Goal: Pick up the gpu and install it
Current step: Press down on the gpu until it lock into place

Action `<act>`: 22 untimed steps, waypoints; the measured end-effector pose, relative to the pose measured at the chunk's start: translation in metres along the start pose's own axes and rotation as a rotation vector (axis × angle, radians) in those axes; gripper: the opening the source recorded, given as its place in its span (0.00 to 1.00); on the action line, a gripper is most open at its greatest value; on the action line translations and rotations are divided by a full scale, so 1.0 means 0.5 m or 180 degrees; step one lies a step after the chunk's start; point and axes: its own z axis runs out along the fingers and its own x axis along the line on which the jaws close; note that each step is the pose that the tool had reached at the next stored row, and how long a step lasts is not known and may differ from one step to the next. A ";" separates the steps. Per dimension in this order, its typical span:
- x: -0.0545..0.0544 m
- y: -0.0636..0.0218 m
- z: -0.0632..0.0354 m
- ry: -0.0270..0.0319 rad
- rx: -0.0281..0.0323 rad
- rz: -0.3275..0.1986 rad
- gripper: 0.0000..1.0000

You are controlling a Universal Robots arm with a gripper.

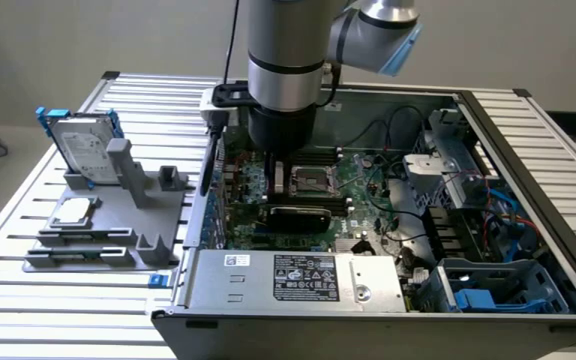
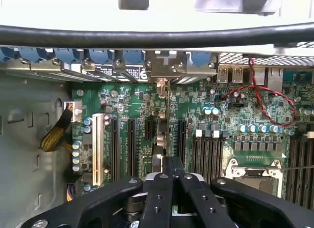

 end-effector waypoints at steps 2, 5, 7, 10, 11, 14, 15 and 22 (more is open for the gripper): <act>0.000 0.000 -0.007 0.0001 -0.0005 0.0000 0.11; 0.000 0.002 -0.013 0.0001 -0.0006 0.0000 0.11; 0.000 0.006 -0.019 0.0001 -0.0006 0.0000 0.11; 0.000 0.013 -0.024 0.0001 -0.0007 0.0000 0.11; 0.000 0.015 -0.025 0.0000 -0.0009 0.0000 0.11; 0.000 0.022 -0.028 0.0001 -0.0019 0.0000 0.11; 0.000 0.025 -0.028 0.0001 -0.0025 0.0000 0.11; 0.002 0.049 -0.027 0.0026 -0.0097 0.0002 0.11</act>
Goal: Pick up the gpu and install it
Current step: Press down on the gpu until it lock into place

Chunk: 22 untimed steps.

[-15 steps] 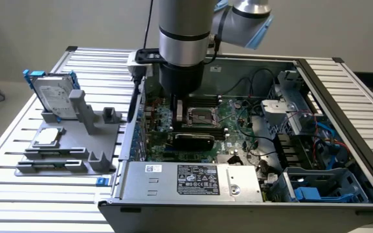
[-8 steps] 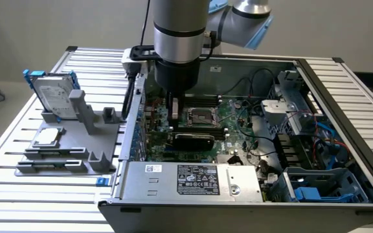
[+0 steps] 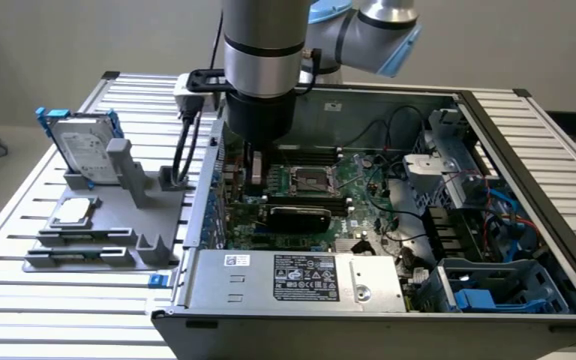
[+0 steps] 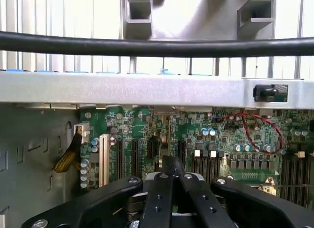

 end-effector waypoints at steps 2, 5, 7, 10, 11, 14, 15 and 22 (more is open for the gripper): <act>0.000 0.006 0.000 0.0013 -0.0027 0.0001 0.11; 0.000 0.014 0.001 0.0031 -0.0082 0.0002 0.11; 0.000 0.018 0.001 0.0036 -0.0132 0.0003 0.11; 0.000 0.022 0.001 0.0035 -0.0231 0.0003 0.11; 0.000 0.022 0.001 0.0035 -0.0262 0.0004 0.11; 0.000 0.023 0.000 0.0039 -0.0315 0.0005 0.11; 0.000 0.023 -0.001 0.0046 -0.0319 0.0006 0.11; 0.000 0.023 -0.004 0.0092 -0.0345 0.0031 0.11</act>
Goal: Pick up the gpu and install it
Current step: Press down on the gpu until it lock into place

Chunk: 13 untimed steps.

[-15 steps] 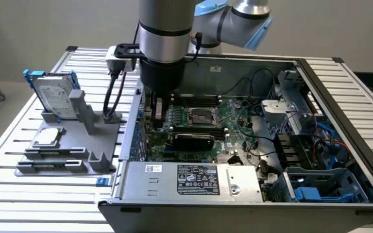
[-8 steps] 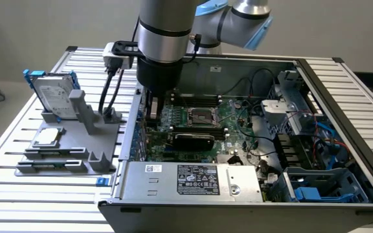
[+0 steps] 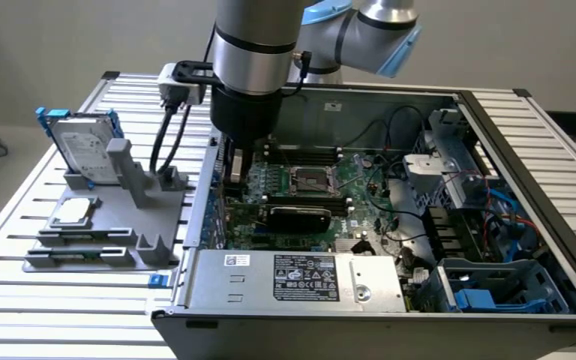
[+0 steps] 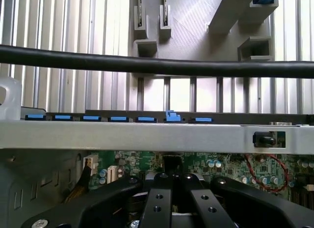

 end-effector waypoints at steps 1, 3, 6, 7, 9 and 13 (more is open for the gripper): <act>0.000 0.000 0.000 0.0000 -0.0005 0.0005 0.11; 0.000 0.000 0.000 -0.0002 -0.0015 0.0015 0.11; -0.001 0.000 0.000 -0.0005 -0.0027 0.0031 0.11; -0.001 0.000 0.000 -0.0005 -0.0030 0.0035 0.11; -0.002 0.000 0.000 -0.0006 -0.0037 0.0045 0.11; -0.003 0.000 -0.001 -0.0010 -0.0053 0.0070 0.11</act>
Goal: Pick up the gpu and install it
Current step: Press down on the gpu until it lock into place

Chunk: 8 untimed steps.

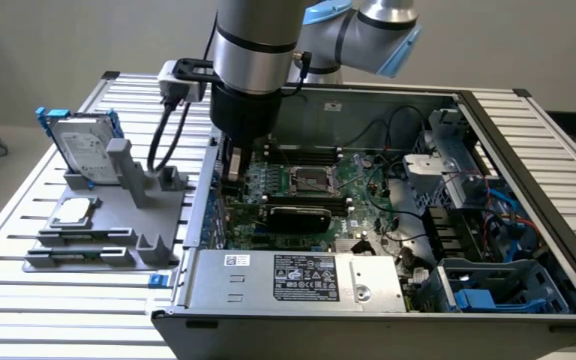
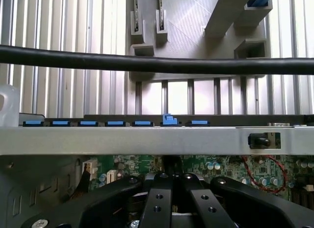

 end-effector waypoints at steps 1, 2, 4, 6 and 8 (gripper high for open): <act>0.000 0.000 0.000 -0.0001 -0.0005 0.0006 0.11; 0.000 0.000 -0.001 -0.0002 -0.0011 0.0013 0.11; 0.000 0.000 -0.003 -0.0005 -0.0024 0.0027 0.11; 0.000 0.001 -0.005 -0.0005 -0.0037 0.0041 0.11; -0.001 0.002 -0.007 -0.0004 -0.0047 0.0053 0.11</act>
